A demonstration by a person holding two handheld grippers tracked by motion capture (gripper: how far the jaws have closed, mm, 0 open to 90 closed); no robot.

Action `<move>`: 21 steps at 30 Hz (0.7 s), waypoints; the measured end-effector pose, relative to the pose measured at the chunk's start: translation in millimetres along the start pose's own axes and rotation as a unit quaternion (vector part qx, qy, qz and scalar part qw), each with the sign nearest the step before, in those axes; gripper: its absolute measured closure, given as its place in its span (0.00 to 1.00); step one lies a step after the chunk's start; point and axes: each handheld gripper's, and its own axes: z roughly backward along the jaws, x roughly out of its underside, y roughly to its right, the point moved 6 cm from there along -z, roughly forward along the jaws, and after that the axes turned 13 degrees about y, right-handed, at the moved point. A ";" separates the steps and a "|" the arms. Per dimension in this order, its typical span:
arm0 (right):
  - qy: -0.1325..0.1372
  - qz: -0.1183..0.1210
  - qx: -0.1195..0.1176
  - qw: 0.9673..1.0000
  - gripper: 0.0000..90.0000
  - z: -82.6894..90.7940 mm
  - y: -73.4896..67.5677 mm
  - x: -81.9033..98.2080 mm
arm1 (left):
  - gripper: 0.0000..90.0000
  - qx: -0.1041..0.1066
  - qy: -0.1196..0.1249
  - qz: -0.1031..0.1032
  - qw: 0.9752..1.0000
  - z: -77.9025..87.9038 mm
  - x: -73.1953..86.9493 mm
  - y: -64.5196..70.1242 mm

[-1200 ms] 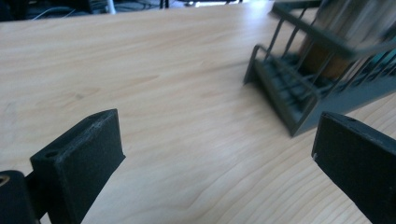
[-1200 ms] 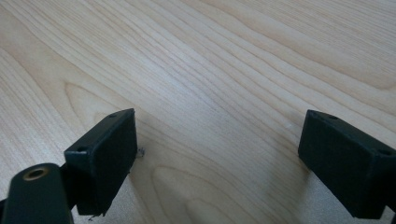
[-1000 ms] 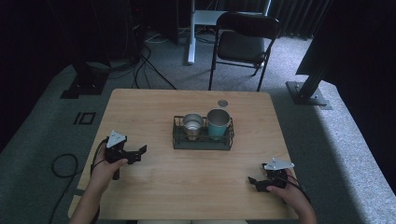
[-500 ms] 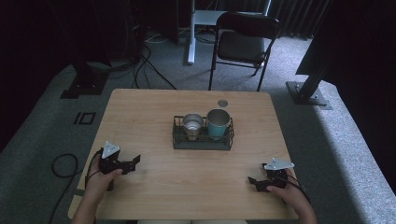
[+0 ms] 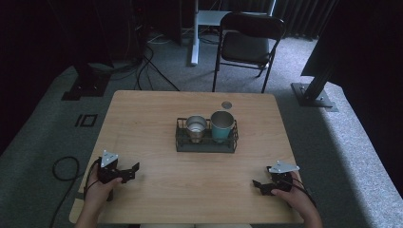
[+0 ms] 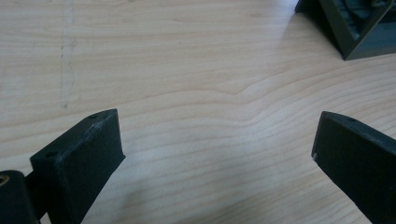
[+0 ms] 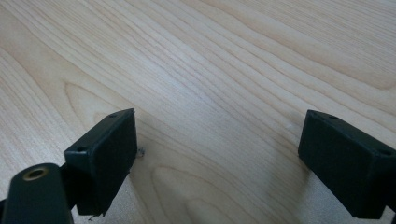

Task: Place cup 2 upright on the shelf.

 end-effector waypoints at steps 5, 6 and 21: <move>0.000 0.000 0.000 1.000 0.13 0.0 0.0 0.0 | 0.03 -0.026 -0.018 -0.002 0.999 3.9 8.0 -5.3; 0.000 0.000 0.000 1.000 0.13 0.0 0.0 0.0 | 0.03 -0.033 -0.021 -0.002 0.999 4.8 9.6 -6.6; 0.000 0.000 0.000 1.000 0.13 0.0 0.0 0.0 | 0.03 -0.119 -0.059 0.033 0.991 19.5 21.7 -23.2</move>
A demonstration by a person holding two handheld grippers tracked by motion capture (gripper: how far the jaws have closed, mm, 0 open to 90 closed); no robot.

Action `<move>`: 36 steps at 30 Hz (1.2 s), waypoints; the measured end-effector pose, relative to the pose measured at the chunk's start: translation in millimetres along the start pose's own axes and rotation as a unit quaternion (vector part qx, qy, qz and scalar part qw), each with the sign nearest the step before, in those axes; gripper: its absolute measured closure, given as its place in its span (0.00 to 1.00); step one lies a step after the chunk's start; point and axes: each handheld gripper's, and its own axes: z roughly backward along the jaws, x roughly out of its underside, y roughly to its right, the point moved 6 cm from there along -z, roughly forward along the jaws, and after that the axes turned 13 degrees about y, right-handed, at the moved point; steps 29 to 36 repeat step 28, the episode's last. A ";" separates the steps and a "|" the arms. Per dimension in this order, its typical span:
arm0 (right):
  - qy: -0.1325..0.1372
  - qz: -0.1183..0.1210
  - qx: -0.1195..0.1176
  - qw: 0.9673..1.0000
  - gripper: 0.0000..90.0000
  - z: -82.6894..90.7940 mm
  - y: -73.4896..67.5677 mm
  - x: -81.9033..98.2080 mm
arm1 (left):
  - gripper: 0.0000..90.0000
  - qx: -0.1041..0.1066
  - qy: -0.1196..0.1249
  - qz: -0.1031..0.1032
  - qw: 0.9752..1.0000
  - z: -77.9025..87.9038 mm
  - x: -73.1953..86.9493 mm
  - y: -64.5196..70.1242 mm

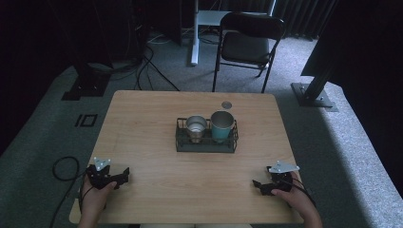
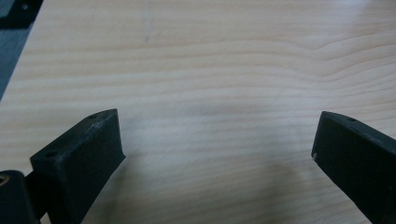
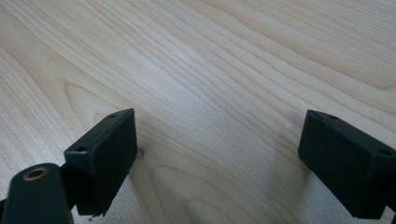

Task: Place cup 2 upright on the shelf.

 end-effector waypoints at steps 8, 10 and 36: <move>0.000 0.000 0.000 1.000 0.13 0.0 0.0 0.0 | 0.03 -0.014 -0.021 -0.007 1.000 -0.3 3.4 0.2; 0.000 0.000 0.000 1.000 0.13 0.0 0.0 0.0 | 0.03 -0.012 -0.025 -0.019 0.999 -1.4 3.7 3.4; 0.000 0.000 0.000 1.000 0.12 0.0 0.0 0.0 | 0.03 -0.074 -0.023 0.021 0.997 -7.9 -0.4 -0.8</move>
